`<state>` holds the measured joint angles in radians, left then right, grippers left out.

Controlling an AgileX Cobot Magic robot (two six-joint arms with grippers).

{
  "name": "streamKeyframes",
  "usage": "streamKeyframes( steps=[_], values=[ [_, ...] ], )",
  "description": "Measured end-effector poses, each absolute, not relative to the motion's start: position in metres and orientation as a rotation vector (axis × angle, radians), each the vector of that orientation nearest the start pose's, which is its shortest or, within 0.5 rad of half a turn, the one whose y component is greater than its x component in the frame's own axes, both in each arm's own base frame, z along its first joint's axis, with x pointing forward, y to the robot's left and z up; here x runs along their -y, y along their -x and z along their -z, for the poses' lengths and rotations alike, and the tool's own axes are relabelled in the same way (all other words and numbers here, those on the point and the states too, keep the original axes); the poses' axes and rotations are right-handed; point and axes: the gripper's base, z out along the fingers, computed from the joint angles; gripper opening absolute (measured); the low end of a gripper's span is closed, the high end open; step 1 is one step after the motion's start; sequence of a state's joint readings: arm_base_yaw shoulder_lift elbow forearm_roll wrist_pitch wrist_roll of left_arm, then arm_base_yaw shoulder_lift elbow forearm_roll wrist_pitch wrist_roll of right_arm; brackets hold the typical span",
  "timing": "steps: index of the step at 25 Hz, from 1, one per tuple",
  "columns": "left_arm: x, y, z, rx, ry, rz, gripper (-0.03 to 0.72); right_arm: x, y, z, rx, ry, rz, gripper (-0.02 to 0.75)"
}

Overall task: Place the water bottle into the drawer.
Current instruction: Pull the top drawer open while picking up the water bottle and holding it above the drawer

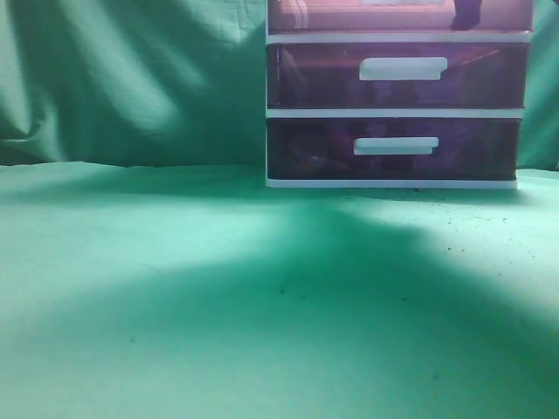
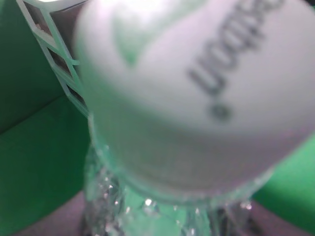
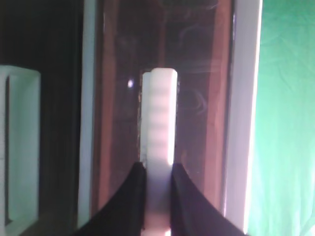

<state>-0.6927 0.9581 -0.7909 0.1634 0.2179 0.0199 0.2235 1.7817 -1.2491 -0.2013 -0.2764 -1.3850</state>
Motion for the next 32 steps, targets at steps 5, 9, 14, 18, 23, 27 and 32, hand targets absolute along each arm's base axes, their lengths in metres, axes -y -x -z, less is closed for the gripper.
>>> streamKeyframes(
  steps=[5, 9, 14, 18, 23, 27, 32],
  values=[
    [0.130, -0.162, -0.351, -1.714, -0.772, 0.320, 0.297, -0.093, -0.387, -0.288, -1.121, 1.483, 0.921, 0.108],
    [0.130, -0.162, -0.351, -1.714, -0.772, 0.320, 0.297, -0.091, -0.360, -0.284, -1.114, 1.497, 0.905, 0.108],
    [0.130, -0.162, -0.352, -1.713, -0.772, 0.321, 0.297, -0.094, -0.327, -0.274, -1.110, 1.511, 0.862, 0.108],
    [0.131, -0.162, -0.352, -1.704, -0.769, 0.324, 0.297, -0.100, -0.309, -0.266, -1.105, 1.516, 0.821, 0.108],
    [0.131, -0.162, -0.355, -1.680, -0.762, 0.332, 0.297, -0.101, -0.303, -0.263, -1.103, 1.507, 0.810, 0.108],
    [0.133, -0.164, -0.366, -1.643, -0.746, 0.341, 0.297, -0.101, -0.303, -0.263, -1.100, 1.507, 0.813, 0.108],
    [0.152, -0.187, -0.415, -1.534, -0.698, 0.362, 0.297, -0.101, -0.303, -0.263, -1.099, 1.506, 0.814, 0.108]
  ],
)
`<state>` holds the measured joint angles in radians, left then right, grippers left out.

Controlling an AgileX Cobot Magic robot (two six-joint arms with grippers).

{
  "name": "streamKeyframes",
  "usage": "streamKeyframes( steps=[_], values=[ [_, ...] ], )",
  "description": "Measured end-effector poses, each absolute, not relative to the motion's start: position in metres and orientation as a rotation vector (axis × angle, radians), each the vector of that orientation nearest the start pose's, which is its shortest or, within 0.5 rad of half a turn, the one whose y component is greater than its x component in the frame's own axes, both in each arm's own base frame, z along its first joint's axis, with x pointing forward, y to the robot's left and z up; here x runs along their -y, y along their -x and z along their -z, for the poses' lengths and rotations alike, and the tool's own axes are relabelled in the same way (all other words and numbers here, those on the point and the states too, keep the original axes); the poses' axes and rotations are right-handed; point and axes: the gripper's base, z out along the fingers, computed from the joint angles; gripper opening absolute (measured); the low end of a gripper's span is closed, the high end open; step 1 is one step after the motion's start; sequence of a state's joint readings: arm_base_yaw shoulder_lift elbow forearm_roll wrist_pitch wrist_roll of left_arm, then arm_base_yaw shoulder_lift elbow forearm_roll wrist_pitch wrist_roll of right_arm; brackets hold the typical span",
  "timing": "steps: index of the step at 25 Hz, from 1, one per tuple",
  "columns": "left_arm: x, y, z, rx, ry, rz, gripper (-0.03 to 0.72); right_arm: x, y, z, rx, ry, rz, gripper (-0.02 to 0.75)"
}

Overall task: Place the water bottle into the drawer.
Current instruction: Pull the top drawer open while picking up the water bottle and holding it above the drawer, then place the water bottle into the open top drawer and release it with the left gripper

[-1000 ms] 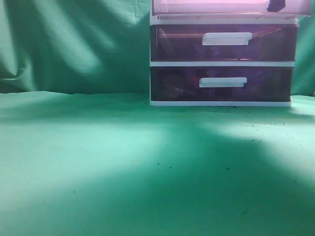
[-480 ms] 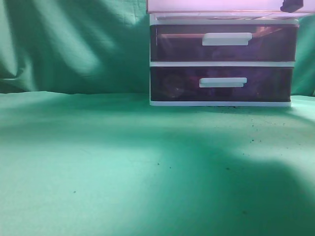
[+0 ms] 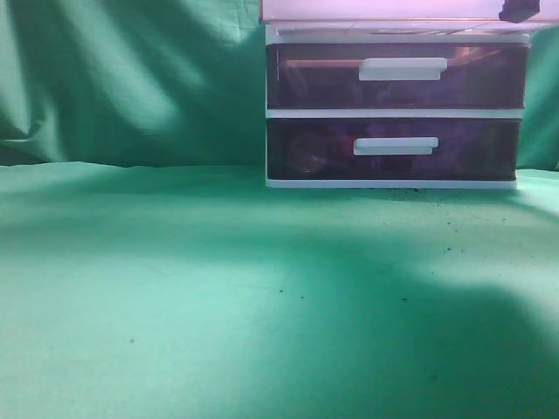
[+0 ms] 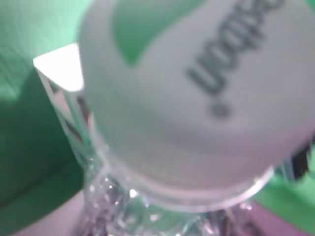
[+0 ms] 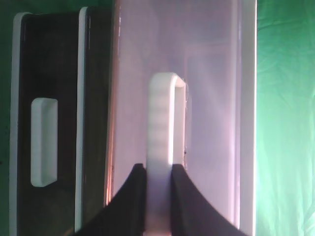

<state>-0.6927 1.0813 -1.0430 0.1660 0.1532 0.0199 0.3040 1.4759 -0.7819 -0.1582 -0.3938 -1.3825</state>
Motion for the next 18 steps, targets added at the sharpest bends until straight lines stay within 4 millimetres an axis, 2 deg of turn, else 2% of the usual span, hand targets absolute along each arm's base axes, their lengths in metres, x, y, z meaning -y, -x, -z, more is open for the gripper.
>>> streamKeyframes(
  steps=[3, 7, 10, 13, 18],
  values=[
    [0.173, -0.213, -0.441, -1.480, -0.697, 0.343, 0.297, -0.101, -0.303, -0.263, -1.099, 1.506, 0.814, 0.108],
    [0.208, -0.255, -0.466, -1.424, -0.679, 0.342, 0.297, -0.101, -0.303, -0.263, -1.099, 1.507, 0.814, 0.108],
    [0.234, -0.287, -0.470, -1.402, -0.670, 0.346, 0.297, -0.100, -0.302, -0.263, -1.107, 1.502, 0.811, 0.108],
    [0.259, -0.317, -0.456, -1.435, -0.682, 0.338, 0.297, -0.100, -0.302, -0.262, -1.123, 1.486, 0.806, 0.108],
    [0.278, -0.348, -0.421, -1.526, -0.739, 0.273, 0.297, -0.099, -0.302, -0.263, -1.128, 1.479, 0.805, 0.108]
  ],
)
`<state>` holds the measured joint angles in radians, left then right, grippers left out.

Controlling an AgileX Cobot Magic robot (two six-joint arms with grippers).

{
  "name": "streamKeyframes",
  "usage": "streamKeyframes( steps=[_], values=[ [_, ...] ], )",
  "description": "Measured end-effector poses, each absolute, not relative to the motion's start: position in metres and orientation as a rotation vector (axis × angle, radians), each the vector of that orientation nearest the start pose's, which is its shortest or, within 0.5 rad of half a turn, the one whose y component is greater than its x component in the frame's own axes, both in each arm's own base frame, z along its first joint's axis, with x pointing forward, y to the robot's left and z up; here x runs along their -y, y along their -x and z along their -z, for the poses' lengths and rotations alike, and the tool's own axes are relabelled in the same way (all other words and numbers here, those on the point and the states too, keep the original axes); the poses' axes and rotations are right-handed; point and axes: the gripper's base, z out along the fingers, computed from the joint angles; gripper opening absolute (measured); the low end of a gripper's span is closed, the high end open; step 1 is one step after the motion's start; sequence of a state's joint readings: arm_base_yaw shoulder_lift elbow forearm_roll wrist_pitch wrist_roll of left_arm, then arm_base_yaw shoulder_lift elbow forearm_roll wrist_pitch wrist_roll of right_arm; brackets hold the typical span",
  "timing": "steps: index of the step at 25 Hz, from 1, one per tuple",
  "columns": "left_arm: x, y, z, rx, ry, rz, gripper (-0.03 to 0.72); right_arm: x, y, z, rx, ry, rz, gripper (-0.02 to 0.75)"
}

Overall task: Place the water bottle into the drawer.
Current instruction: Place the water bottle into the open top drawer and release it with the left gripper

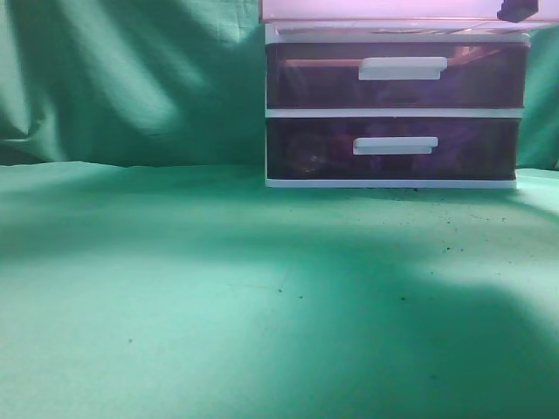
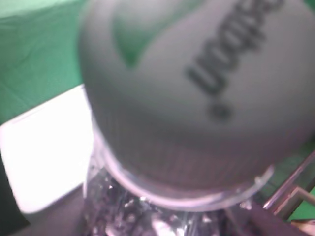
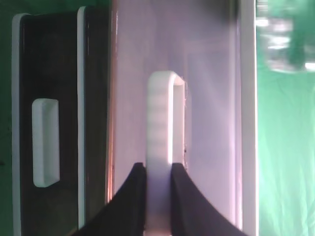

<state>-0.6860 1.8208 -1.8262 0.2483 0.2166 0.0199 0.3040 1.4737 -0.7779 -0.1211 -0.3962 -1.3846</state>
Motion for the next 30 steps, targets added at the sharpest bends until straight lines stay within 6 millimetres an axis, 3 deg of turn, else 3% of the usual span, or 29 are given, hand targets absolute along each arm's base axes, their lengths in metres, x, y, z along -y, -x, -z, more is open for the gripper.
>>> streamKeyframes(
  steps=[7, 19, 25, 30],
  values=[
    [0.259, -0.388, -0.385, -1.675, -0.640, 0.268, 0.297, -0.099, -0.302, -0.263, -1.130, 1.480, 0.805, 0.108],
    [0.264, -0.397, -0.360, -1.803, -0.585, 0.344, 0.297, -0.099, -0.301, -0.263, -1.141, 1.488, 0.801, 0.108],
    [0.265, -0.397, -0.364, -1.785, -0.562, 0.372, 0.638, -0.099, -0.301, -0.262, -1.143, 1.490, 0.800, 0.108],
    [0.265, -0.398, -0.366, -1.758, -0.553, 0.381, 0.643, -0.099, -0.301, -0.262, -1.143, 1.490, 0.800, 0.108]
  ],
)
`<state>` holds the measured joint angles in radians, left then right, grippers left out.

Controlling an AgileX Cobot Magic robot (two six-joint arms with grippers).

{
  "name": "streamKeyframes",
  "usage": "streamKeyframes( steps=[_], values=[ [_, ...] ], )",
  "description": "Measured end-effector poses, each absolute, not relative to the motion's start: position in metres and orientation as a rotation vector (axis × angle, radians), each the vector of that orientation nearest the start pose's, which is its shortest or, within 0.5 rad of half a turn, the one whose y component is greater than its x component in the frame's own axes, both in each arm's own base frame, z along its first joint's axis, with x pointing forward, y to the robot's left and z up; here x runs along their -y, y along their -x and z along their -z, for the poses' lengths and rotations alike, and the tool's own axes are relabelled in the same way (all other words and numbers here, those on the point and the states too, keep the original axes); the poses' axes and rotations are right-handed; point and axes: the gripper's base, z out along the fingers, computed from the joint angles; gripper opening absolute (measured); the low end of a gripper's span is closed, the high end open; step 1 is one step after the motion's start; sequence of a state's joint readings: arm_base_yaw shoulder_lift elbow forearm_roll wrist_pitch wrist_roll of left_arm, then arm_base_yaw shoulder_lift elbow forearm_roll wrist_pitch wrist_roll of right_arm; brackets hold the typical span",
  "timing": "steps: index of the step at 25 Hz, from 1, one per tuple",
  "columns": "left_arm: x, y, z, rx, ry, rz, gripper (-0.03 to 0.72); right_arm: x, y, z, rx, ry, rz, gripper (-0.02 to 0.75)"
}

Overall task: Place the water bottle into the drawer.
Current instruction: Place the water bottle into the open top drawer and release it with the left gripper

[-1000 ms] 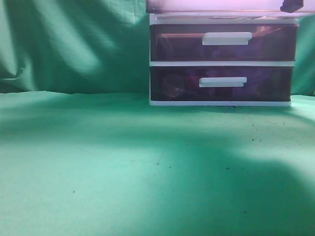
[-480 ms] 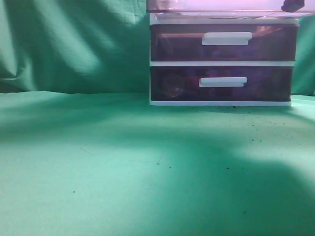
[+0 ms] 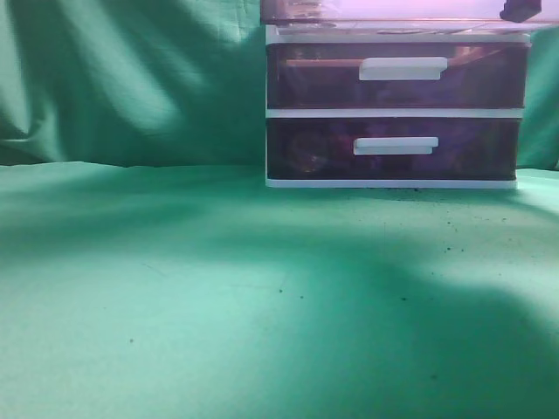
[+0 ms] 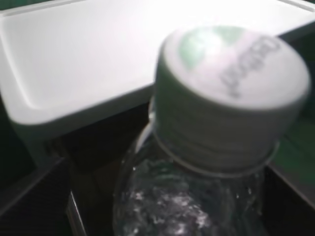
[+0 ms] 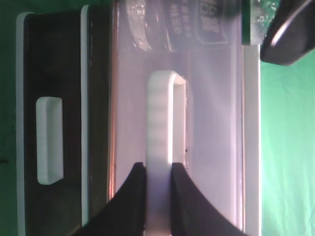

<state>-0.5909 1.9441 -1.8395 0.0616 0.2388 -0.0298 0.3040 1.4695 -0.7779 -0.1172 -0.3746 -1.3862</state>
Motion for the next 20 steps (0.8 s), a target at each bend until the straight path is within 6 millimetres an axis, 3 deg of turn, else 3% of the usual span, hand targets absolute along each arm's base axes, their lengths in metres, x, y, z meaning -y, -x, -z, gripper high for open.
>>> streamKeyframes(
  steps=[4, 11, 15, 16, 20],
  values=[
    [0.275, -0.394, -0.376, -1.653, -0.543, 0.421, 0.643, -0.099, -0.301, -0.262, -1.143, 1.490, 0.800, 0.108],
    [0.314, -0.372, -0.385, -1.460, -0.550, 0.545, 0.643, -0.098, -0.302, -0.262, -1.148, 1.486, 0.798, 0.108],
    [0.337, -0.374, -0.363, -1.392, -0.529, 0.625, 0.643, -0.098, -0.302, -0.263, -1.167, 1.468, 0.792, 0.108],
    [0.342, -0.376, -0.355, -1.386, -0.527, 0.642, 0.599, -0.098, -0.302, -0.263, -1.171, 1.463, 0.789, 0.108],
    [0.353, -0.380, -0.338, -1.302, -0.541, 0.700, 0.599, -0.099, -0.301, -0.263, -1.182, 1.456, 0.784, 0.108]
  ],
)
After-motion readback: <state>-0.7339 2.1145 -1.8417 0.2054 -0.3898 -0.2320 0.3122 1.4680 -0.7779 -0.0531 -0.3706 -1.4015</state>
